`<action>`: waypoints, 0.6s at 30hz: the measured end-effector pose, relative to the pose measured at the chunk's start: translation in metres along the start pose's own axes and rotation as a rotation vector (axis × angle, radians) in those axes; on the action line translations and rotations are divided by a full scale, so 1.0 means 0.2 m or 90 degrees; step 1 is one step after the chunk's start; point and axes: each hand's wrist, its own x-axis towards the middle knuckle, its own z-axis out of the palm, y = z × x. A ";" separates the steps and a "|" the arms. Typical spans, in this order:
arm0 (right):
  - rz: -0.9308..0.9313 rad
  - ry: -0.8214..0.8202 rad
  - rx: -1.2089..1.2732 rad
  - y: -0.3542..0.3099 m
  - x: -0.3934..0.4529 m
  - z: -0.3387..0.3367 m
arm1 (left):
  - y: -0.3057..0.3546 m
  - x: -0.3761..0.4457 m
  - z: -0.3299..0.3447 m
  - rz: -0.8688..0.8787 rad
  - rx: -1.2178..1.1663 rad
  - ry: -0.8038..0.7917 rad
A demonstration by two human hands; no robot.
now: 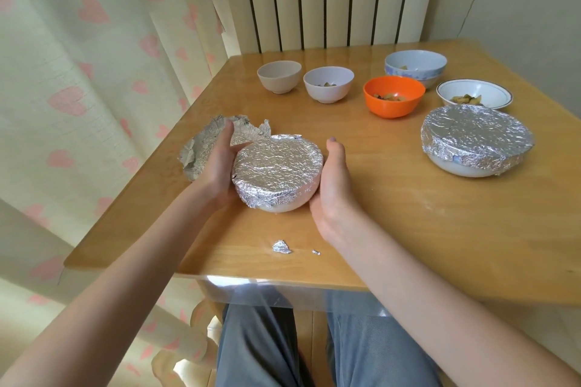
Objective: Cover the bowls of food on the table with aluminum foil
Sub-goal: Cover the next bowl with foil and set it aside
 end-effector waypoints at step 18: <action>-0.176 0.033 -0.401 -0.22 0.18 -0.01 | -0.01 0.00 0.03 0.081 0.097 0.061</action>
